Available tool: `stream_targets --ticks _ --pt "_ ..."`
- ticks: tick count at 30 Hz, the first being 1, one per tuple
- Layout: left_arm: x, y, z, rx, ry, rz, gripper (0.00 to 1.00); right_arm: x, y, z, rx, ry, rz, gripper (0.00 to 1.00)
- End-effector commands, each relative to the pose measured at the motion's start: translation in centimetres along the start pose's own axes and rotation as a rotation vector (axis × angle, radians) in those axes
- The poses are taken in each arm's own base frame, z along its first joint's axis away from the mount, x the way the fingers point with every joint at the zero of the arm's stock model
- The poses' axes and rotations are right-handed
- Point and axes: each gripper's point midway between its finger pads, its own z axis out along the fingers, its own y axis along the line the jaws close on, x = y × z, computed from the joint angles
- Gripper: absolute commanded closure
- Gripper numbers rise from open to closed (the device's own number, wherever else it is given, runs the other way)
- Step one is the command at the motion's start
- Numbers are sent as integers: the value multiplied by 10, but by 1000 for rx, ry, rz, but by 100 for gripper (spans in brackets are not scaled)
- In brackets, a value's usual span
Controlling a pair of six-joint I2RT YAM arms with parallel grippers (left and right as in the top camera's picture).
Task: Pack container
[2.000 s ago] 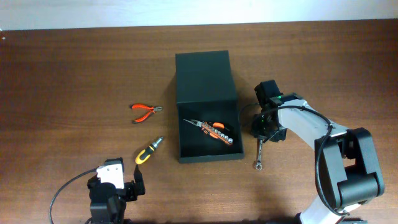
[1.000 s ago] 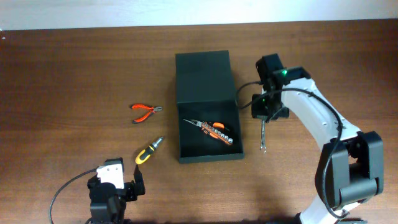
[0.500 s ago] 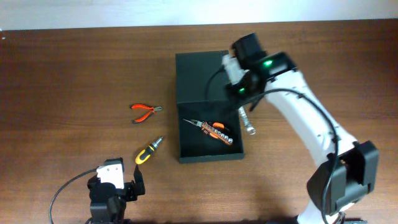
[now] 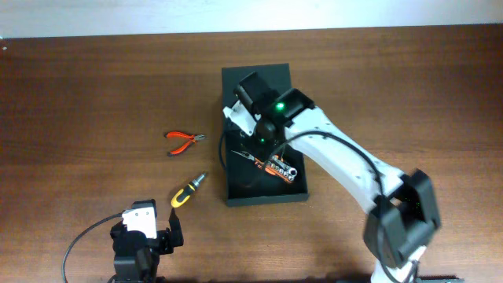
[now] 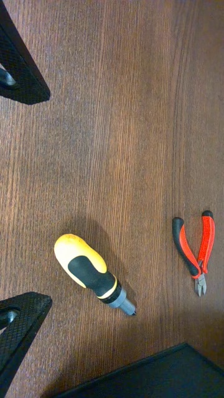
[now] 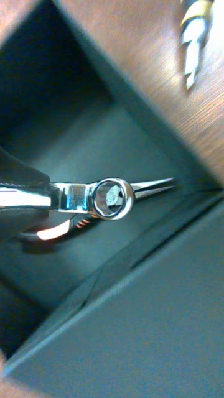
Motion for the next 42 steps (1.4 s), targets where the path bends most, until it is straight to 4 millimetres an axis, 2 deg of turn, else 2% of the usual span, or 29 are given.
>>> stream_targets --ticks 1,6,10,13,16,21,24,27,29,33,35,39,42 --pt "1 0 1 2 -3 12 1 4 -4 22 7 55 -17 95" --pt "1 0 1 2 -3 12 1 13 5 47 -49 113 -22 95" --pt "1 0 1 2 -3 12 1 16 8 55 -67 129 -32 95" --pt "1 0 1 2 -3 12 1 17 9 58 -70 137 -32 91" --pt "1 0 1 2 -3 12 1 18 9 59 -72 144 -31 73" --pt "1 0 1 2 -3 12 1 20 10 58 -74 152 -30 49" --pt "1 0 1 2 -3 12 1 17 9 51 -68 134 -27 37" --pt "1 0 1 2 -3 12 1 9 8 31 -54 84 -24 24" --pt "1 0 1 2 -3 12 1 2 7 12 -40 37 -9 20" --pt "1 0 1 2 -3 12 1 -6 8 -43 -11 -77 31 15" --pt "1 0 1 2 -3 12 1 -5 10 -74 4 -135 35 2" --pt "1 0 1 2 -3 12 1 3 3 -128 49 -235 76 1" --pt "1 0 1 2 -3 12 1 18 -11 -166 84 -302 131 1"
